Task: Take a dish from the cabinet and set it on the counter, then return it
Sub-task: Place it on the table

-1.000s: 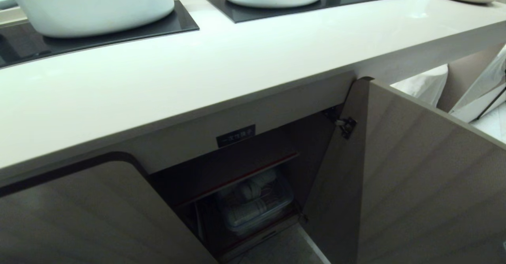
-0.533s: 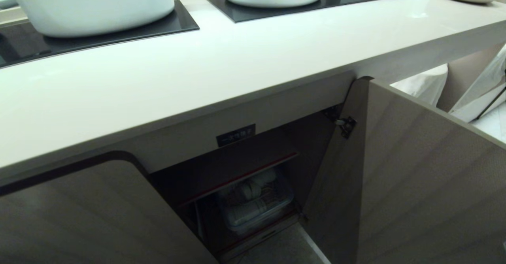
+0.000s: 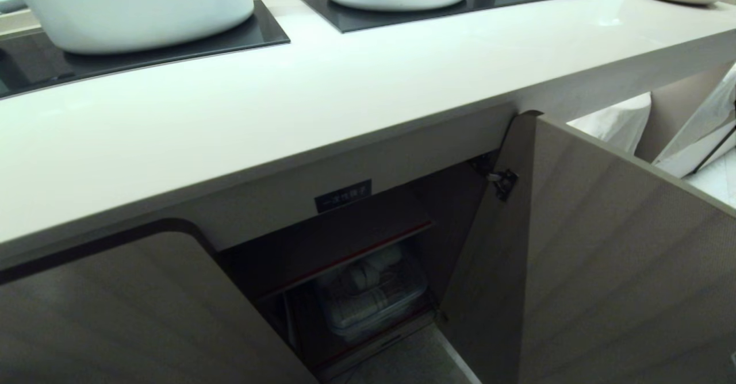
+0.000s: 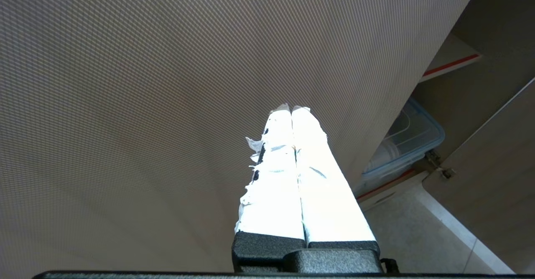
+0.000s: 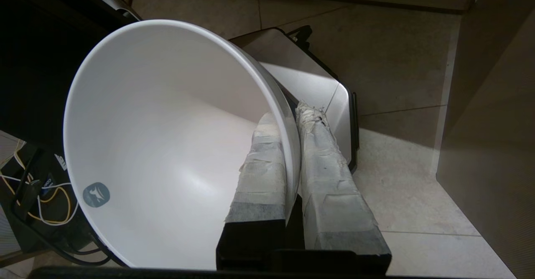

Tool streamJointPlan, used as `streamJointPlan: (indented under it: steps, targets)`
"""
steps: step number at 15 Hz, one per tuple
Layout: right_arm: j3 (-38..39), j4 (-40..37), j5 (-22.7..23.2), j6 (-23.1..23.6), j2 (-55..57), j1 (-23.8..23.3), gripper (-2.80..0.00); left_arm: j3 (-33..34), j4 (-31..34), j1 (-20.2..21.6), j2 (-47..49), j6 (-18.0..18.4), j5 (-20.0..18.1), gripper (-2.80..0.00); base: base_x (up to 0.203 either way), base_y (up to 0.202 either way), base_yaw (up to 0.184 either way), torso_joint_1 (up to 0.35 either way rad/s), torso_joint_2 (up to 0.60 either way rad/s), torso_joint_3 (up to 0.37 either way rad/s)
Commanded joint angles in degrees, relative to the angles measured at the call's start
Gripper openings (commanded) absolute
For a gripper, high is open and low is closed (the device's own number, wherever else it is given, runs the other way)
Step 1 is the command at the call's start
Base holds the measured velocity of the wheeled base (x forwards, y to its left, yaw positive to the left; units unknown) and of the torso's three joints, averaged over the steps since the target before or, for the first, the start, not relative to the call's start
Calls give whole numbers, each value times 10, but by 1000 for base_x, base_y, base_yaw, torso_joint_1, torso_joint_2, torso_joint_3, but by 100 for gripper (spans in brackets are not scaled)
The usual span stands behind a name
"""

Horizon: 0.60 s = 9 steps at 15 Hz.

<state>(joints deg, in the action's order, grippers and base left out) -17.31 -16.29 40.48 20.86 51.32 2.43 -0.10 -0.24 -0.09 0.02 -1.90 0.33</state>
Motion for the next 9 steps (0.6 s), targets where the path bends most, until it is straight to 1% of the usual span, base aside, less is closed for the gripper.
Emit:
streamJointPlan:
  steps: [1, 9]
  targets:
    - [0, -1, 2, 1, 0, 0, -280, 0, 0, 0, 0, 0, -1, -280, 0, 0, 0, 0, 0, 0]
    - [-4, -4, 6, 6, 0, 0, -280, 0, 0, 0, 0, 0, 0, -280, 0, 0, 0, 0, 0, 0]
